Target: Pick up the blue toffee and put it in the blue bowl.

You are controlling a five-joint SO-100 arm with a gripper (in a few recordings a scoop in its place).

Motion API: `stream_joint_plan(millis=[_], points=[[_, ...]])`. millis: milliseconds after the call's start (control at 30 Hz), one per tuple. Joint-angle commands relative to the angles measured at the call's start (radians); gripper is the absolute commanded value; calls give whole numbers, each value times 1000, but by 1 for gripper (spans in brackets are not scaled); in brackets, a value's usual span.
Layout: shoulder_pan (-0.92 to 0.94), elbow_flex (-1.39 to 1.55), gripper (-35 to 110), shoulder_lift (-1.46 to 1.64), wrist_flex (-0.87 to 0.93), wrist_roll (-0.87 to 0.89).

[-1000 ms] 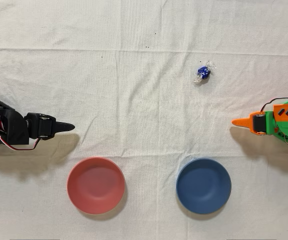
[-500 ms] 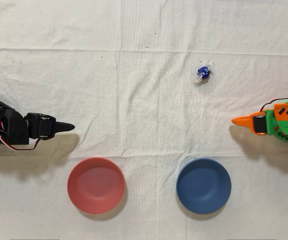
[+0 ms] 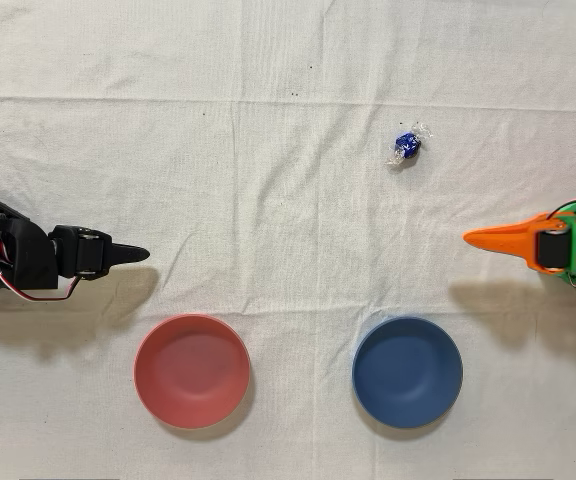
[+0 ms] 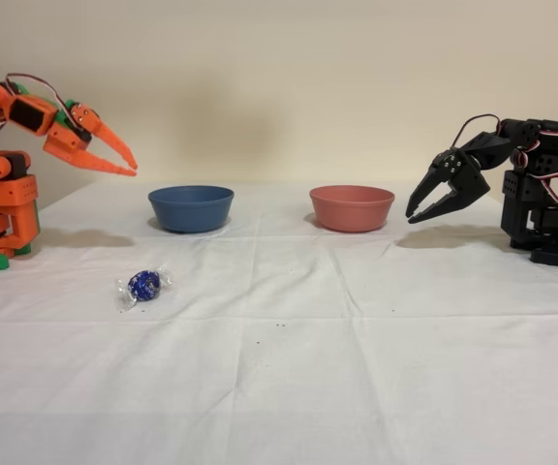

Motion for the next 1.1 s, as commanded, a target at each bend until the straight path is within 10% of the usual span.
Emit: stream_joint_plan(millis=[0, 400, 1067], points=[[31, -238, 0, -212, -14, 67], [202, -787, 0, -704, 175, 503], [423, -942, 1, -1137, 402, 413]])
